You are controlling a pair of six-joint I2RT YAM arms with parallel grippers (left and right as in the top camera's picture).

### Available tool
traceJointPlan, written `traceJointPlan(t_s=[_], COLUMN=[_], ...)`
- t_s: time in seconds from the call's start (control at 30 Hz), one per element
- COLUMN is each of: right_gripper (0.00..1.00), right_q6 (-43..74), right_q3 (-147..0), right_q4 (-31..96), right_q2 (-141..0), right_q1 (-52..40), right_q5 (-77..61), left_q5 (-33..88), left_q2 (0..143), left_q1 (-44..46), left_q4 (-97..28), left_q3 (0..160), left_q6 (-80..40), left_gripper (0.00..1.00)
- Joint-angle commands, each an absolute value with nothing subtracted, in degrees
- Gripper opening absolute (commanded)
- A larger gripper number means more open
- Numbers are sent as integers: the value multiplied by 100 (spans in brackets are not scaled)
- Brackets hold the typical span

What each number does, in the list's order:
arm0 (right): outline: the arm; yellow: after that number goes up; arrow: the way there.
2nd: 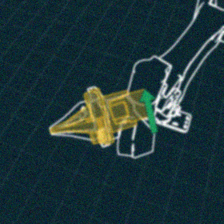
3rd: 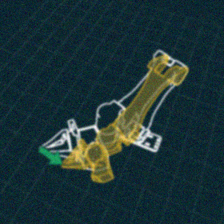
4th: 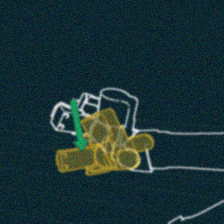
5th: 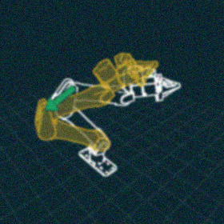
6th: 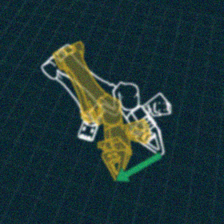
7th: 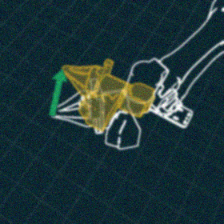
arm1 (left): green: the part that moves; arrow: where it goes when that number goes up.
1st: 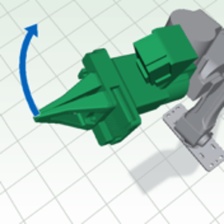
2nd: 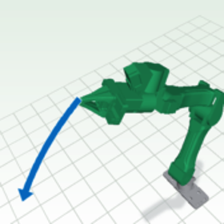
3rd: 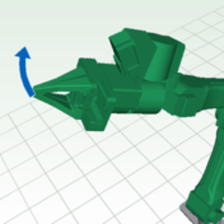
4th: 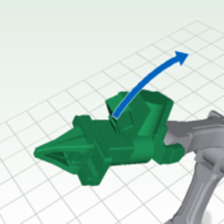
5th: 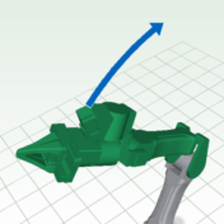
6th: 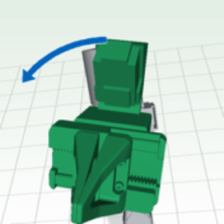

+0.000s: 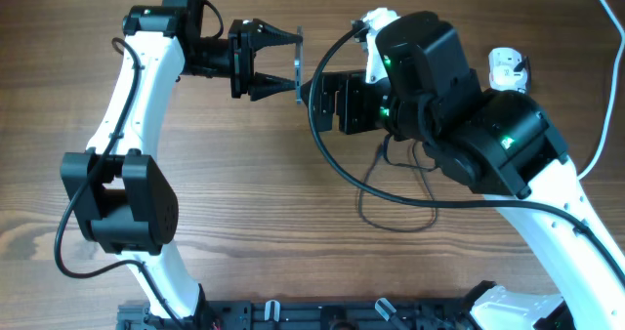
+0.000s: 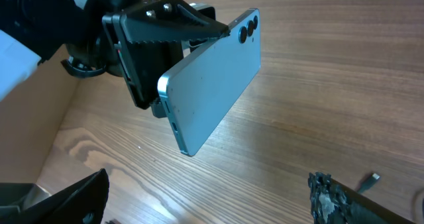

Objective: Plug charger to phone and switch on socket
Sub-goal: 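Move the right gripper toward the phone and grasp its side edge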

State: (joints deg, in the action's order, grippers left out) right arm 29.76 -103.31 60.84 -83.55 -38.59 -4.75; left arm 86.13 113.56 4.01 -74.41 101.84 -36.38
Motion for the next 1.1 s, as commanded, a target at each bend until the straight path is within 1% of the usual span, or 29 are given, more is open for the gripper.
traceJointPlan(t_s=[0.0,0.17,0.37,0.6,0.63,0.7,0.73,0.77,1.07], right_gripper=[97,96,96,96,95,94,95,98,100], right_q6=[2829,2867,2961,2995,3050,3548,3612,3594,3623], right_q3=[-10425,-10425,-10427,-10479,-10477,-10473,-10468,-10466,-10455], right_q4=[6248,6567,6543,6493,6473,6361,6241,6128,5387], right_q2=[-8501,-8739,-9011,-9067,-9067,-9083,-9105,-9135,-9786], right_q1=[-3920,-4340,-4781,-4783,-4783,-4783,-4783,-4783,-4783], right_q5=[-486,526,1081,1090,1197,1796,1975,2021,1879], left_q5=[8482,8018,7981,7957,7920,7754,7693,7684,7684], left_q2=[11209,11212,11212,11212,11212,11212,11212,11212,11212], left_q1=[384,386,386,386,386,390,390,390,390], left_q4=[-7441,-7439,-7439,-7395,-7393,-7397,-7397,-7397,-7397], left_q3=[10202,10202,10202,10202,10202,10202,10202,10202,10202], left_q6=[-3721,-4086,-4099,-4106,-4125,-4204,-4252,-4252,-4252], left_gripper=[60,61,61,61,61,61,61,61,61])
